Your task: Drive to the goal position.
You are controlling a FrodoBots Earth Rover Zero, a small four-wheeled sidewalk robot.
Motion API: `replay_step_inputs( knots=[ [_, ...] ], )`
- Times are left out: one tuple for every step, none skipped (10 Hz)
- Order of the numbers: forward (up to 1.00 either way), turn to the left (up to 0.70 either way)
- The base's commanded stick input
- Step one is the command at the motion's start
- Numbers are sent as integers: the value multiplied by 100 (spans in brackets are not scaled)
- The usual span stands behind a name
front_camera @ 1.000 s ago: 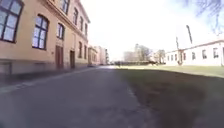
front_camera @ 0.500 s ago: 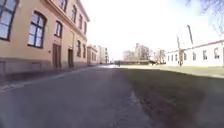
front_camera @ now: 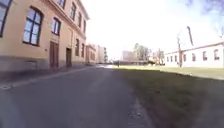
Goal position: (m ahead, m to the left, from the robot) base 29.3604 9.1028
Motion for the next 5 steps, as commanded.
replay_step_inputs(
  knots=[
    [85,0],
    [85,0],
    [85,0],
    [85,0],
    [85,0]
  ],
)
